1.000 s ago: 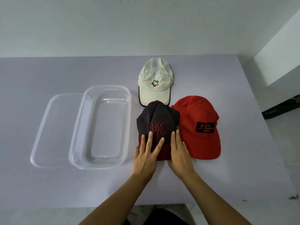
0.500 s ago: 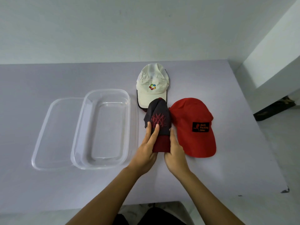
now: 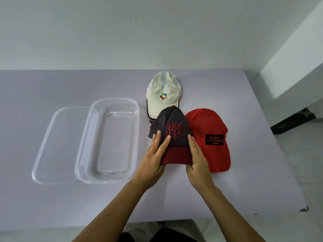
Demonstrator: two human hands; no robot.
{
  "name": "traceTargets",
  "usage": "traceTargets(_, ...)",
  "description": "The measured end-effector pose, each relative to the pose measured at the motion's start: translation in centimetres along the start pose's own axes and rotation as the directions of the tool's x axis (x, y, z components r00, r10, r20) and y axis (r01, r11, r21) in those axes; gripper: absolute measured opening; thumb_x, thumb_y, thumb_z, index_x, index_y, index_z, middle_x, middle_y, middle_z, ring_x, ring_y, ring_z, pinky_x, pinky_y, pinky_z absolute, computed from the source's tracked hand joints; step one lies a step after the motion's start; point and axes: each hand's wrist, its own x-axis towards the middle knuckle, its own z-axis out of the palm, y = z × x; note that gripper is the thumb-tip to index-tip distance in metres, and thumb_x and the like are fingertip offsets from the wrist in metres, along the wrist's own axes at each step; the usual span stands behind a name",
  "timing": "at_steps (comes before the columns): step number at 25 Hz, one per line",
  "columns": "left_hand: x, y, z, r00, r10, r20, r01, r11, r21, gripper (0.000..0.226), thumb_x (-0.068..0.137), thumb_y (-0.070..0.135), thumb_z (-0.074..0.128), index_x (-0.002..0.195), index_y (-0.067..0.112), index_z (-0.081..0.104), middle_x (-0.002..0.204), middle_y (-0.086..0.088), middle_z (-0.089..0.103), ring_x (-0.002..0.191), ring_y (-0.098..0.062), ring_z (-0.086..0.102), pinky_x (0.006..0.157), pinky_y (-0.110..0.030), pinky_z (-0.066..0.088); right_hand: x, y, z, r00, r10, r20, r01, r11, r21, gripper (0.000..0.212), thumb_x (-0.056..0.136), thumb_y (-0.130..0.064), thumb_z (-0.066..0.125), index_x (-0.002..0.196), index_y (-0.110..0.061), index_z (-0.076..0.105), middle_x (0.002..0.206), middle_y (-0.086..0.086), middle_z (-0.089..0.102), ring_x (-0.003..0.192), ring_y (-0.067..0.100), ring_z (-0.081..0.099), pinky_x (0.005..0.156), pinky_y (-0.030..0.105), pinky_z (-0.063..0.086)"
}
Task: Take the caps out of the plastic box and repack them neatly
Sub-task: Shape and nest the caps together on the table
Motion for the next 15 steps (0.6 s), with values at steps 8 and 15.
traceTargets(8,0.5,1.5,0.8,0.949,-0.307,-0.079,0.202,0.778,-0.595,0.062,0.091,0.021,0.040,0.148,0.031,0.018,0.159,0.002,0.017,0.146,-0.008,0.016,0.120,-0.032,0.019,-1.0,-4.5,2.2,0.989,0.144,0.039,-0.146,0.884,0.444,0.068,0.089,-0.008,0.042,0.145,-0.028,0.009,0.139,-0.026,0.028,0.123,-0.026,0.029,0.101,0.001,0.028)
traceTargets(15,0.4,2.2,-1.1,0.987,-0.135,-0.087,0.079,0.880,-0.469,0.070,0.097,0.003,0.043,0.132,0.061,0.030,0.159,0.007,0.007,0.139,0.014,0.007,0.110,-0.005,0.017,0.6,-3.6,0.6,0.995,0.092,0.033,-0.097,0.923,0.371,0.073,0.089,-0.008,0.050,0.146,-0.031,0.008,0.157,0.003,0.019,0.144,0.015,0.020,0.116,0.038,0.027)
